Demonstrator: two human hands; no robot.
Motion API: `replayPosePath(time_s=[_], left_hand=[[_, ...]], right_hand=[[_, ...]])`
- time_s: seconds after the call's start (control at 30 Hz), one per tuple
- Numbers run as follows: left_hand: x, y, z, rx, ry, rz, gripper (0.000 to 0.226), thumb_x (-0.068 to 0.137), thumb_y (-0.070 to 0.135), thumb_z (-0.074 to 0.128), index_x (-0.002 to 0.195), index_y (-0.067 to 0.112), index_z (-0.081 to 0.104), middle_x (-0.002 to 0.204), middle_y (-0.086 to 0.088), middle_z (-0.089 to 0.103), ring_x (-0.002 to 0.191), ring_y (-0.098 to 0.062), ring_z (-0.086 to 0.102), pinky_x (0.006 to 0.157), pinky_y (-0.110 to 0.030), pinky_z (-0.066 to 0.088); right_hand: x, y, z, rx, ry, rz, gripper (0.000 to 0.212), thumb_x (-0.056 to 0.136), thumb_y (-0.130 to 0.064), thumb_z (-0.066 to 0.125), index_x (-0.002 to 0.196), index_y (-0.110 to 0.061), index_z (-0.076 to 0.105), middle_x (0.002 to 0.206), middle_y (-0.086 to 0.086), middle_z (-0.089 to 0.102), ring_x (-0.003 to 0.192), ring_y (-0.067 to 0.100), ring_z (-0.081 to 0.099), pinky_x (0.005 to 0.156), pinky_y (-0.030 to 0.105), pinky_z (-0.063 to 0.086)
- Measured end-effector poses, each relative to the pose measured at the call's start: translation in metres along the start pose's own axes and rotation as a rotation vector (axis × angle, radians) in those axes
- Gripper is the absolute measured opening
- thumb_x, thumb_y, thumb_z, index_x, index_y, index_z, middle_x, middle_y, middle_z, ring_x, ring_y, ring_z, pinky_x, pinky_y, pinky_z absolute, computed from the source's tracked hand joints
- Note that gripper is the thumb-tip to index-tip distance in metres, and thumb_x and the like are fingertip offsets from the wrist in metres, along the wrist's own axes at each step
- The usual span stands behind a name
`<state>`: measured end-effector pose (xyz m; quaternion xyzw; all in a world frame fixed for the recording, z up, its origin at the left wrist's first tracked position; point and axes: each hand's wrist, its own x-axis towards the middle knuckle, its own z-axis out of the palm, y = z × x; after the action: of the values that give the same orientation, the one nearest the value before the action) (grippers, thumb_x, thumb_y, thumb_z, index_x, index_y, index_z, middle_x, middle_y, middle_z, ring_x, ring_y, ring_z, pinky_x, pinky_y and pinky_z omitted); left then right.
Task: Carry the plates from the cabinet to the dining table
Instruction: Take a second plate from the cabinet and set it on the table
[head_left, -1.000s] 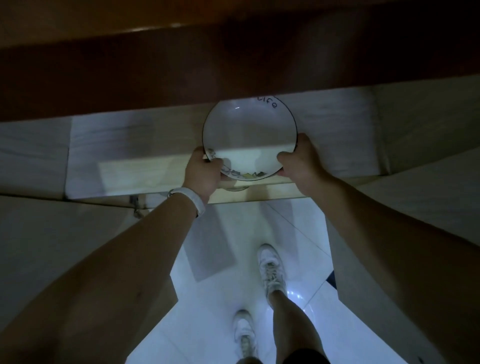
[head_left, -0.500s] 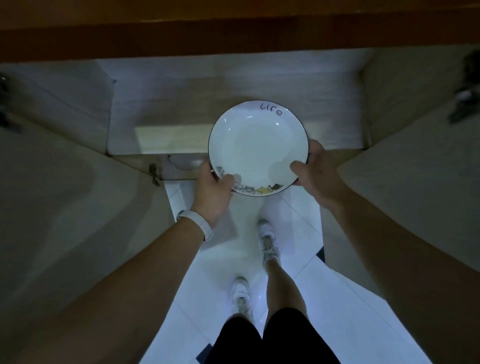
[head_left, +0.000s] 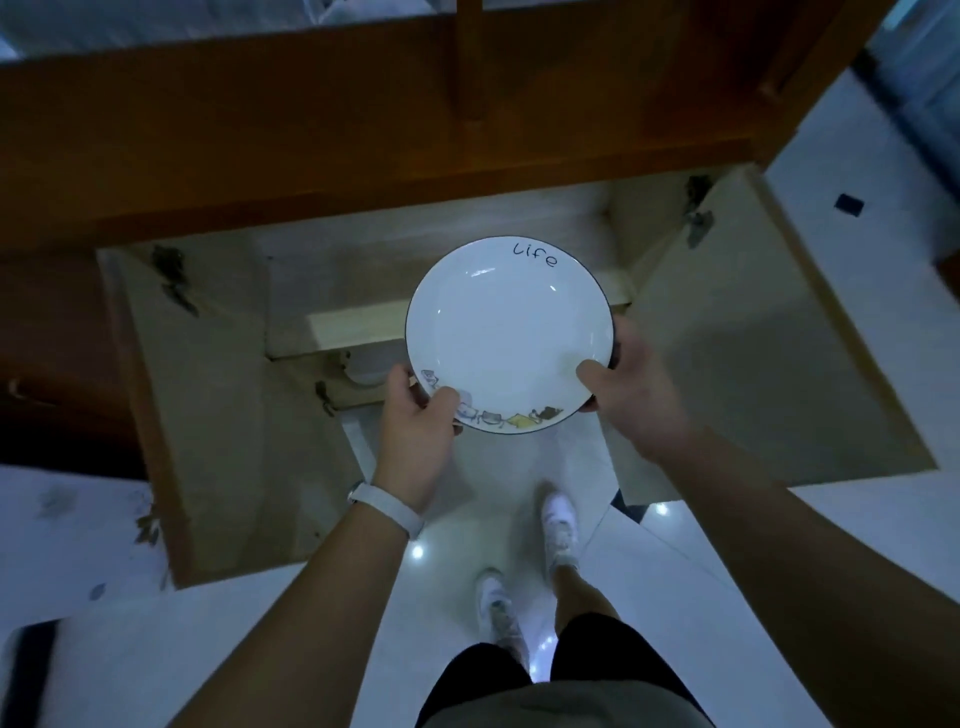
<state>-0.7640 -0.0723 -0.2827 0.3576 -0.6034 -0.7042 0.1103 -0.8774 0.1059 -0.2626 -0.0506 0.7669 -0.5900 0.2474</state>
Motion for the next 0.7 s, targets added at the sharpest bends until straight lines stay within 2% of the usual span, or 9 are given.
replayPosePath(time_s=[0.1, 0.3, 0.4, 0.5, 0.63, 0.7], left_hand=[[-0.028, 0.022, 0.002, -0.008, -0.05, 0.033, 0.03, 0.078, 0.009, 0.059, 0.102, 0.027, 0.056, 0.095, 0.005, 0.07, 0.098, -0.029, 0.067, 0.082, -0.059, 0.055], [-0.065, 0.053, 0.033, -0.018, -0.195, 0.126, 0.04, 0.074, 0.013, 0.056, 0.112, 0.024, 0.059, 0.1, 0.008, 0.071, 0.094, -0.017, 0.067, 0.077, -0.048, 0.057], [-0.087, 0.062, 0.06, 0.007, -0.291, 0.144, 0.04, 0.077, 0.012, 0.055, 0.114, 0.025, 0.059, 0.102, 0.008, 0.072, 0.097, -0.022, 0.068, 0.076, -0.046, 0.059], [-0.113, 0.067, 0.094, 0.022, -0.389, 0.166, 0.042, 0.08, 0.004, 0.054, 0.119, 0.021, 0.059, 0.103, 0.007, 0.072, 0.099, -0.022, 0.068, 0.077, -0.045, 0.06], [-0.165, 0.063, 0.146, 0.029, -0.537, 0.182, 0.039, 0.07, 0.007, 0.056, 0.107, 0.018, 0.064, 0.097, 0.003, 0.073, 0.095, -0.022, 0.069, 0.072, -0.038, 0.06], [-0.197, 0.056, 0.173, 0.041, -0.604, 0.193, 0.034, 0.075, 0.001, 0.056, 0.103, 0.019, 0.065, 0.096, 0.004, 0.074, 0.092, -0.019, 0.069, 0.066, -0.03, 0.057]], right_hand=[[-0.035, -0.024, -0.014, -0.012, 0.055, -0.032, 0.042, 0.081, -0.002, 0.047, 0.119, -0.019, 0.055, 0.106, 0.003, 0.068, 0.096, 0.025, 0.067, 0.068, 0.048, 0.061], [-0.09, -0.05, -0.052, -0.01, 0.189, -0.069, 0.043, 0.082, 0.0, 0.046, 0.104, -0.036, 0.058, 0.1, -0.006, 0.069, 0.092, 0.019, 0.067, 0.068, 0.043, 0.062], [-0.123, -0.051, -0.081, 0.015, 0.283, -0.084, 0.046, 0.082, -0.002, 0.046, 0.115, -0.032, 0.057, 0.105, -0.007, 0.068, 0.093, 0.018, 0.067, 0.066, 0.04, 0.062], [-0.162, -0.047, -0.114, 0.075, 0.409, -0.097, 0.047, 0.084, 0.002, 0.045, 0.115, -0.031, 0.055, 0.102, -0.009, 0.068, 0.09, 0.014, 0.067, 0.059, 0.028, 0.059], [-0.228, -0.024, -0.164, 0.118, 0.583, -0.064, 0.045, 0.083, -0.001, 0.048, 0.114, -0.033, 0.052, 0.103, -0.007, 0.065, 0.093, 0.018, 0.066, 0.068, 0.04, 0.062], [-0.266, -0.008, -0.191, 0.132, 0.66, -0.052, 0.044, 0.083, -0.003, 0.049, 0.115, -0.034, 0.051, 0.103, -0.006, 0.065, 0.093, 0.019, 0.066, 0.07, 0.04, 0.062]])
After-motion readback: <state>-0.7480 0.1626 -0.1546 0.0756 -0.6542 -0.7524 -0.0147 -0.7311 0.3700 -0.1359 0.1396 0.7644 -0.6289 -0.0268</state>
